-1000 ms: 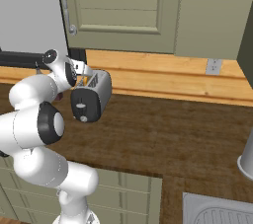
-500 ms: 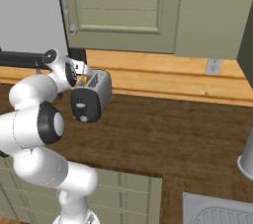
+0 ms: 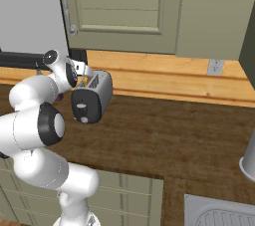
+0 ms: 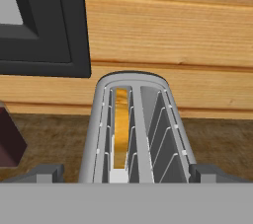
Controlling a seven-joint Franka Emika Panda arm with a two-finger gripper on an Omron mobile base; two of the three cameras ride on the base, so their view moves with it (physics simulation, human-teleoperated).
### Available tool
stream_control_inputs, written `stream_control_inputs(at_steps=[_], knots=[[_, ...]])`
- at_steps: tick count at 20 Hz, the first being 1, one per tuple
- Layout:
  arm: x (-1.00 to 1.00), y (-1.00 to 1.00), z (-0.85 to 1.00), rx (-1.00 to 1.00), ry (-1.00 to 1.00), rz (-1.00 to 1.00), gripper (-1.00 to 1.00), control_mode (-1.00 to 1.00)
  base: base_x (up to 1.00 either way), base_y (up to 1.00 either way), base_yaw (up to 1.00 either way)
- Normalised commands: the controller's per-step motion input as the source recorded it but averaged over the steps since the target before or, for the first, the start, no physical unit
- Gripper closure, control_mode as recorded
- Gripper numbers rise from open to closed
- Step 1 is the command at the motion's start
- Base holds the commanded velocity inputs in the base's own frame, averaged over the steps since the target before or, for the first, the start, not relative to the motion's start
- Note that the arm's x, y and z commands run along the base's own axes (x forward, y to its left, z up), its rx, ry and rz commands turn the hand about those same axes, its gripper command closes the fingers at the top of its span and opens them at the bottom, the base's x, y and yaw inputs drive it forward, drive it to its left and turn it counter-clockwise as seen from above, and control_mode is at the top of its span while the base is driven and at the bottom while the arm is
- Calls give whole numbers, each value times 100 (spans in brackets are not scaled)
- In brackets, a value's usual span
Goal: Start the toaster. Once the lever pops up, take the bread to the plate on the dining counter.
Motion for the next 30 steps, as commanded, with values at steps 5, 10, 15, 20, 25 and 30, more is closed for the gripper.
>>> stream_control_inputs(at_steps=[5, 10, 15, 20, 25, 30], knots=[[0, 0, 0, 0, 0, 0, -100, -100, 0, 0, 0], [0, 0, 0, 0, 0, 0, -100, -100, 0, 0, 0], [0, 0, 0, 0, 0, 0, -100, -100, 0, 0, 0], [0, 0, 0, 0, 0, 0, -100, -100, 0, 0, 0], [0, 0, 0, 0, 0, 0, -100, -100, 0, 0, 0], [0, 0, 0, 0, 0, 0, -100, -100, 0, 0, 0]])
